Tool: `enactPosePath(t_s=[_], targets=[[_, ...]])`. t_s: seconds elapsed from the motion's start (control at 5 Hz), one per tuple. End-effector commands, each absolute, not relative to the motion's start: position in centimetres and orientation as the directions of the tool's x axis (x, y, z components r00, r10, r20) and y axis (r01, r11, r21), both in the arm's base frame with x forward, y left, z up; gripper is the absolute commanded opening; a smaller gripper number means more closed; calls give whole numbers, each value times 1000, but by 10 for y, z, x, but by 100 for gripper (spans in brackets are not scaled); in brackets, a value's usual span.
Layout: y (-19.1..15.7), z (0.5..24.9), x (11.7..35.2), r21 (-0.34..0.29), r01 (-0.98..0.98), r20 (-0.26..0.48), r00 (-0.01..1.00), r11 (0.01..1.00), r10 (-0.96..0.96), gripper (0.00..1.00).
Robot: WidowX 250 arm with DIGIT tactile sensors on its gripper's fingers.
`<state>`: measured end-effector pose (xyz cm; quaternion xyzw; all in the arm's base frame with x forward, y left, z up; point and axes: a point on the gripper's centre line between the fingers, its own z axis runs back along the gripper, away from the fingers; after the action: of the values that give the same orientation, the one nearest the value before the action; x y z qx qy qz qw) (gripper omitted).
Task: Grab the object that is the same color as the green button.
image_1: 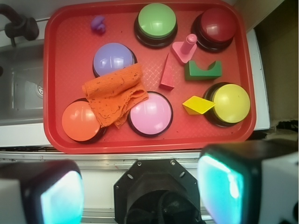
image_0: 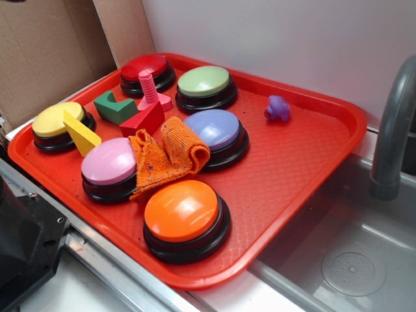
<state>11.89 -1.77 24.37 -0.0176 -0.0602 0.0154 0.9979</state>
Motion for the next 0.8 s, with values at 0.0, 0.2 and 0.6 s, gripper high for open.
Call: enactPosePath(t_s=[0.0, 0.2, 0.6], targets=[[-18, 244, 119, -37, -29, 120, 992, 999, 33, 100], [-10, 237, 133, -108, -185, 135, 971, 977, 198, 100], [19, 206, 171, -105, -592, 174, 780, 799, 601, 100]])
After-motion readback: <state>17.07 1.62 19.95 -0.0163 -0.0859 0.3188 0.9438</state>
